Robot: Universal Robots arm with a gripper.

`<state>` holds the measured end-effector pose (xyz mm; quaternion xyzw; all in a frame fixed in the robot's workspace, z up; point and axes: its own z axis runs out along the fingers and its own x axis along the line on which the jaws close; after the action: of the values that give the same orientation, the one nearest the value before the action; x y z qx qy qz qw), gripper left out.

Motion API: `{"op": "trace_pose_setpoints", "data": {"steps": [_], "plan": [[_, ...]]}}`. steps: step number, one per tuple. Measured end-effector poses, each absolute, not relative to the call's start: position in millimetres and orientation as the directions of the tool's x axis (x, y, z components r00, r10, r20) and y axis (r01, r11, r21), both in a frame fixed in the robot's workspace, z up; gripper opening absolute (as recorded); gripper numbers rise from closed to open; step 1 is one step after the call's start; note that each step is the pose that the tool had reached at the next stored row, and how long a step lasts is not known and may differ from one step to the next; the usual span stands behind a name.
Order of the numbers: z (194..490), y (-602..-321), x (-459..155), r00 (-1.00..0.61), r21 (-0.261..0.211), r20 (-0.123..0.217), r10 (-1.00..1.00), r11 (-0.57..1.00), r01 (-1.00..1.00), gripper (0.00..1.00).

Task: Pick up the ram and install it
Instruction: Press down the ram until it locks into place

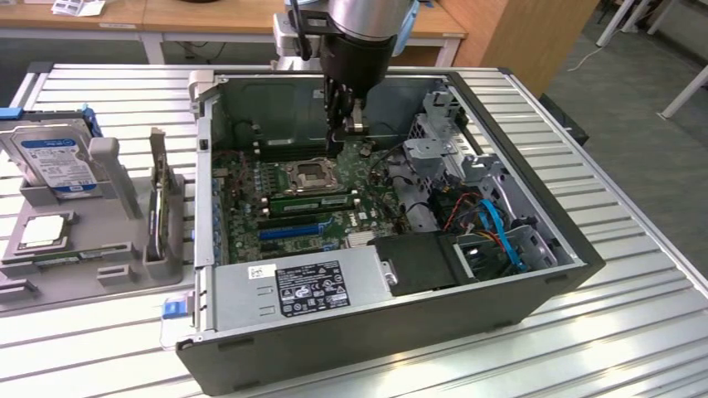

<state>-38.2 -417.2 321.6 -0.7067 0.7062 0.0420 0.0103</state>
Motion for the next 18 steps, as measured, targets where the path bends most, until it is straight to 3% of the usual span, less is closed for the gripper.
{"op": "trace_pose_setpoints", "data": {"steps": [18], "plan": [[321.6, -417.3, -10.8, -0.001, 0.045, -0.074, -0.997, -0.003, -0.999, 0.10]]}}
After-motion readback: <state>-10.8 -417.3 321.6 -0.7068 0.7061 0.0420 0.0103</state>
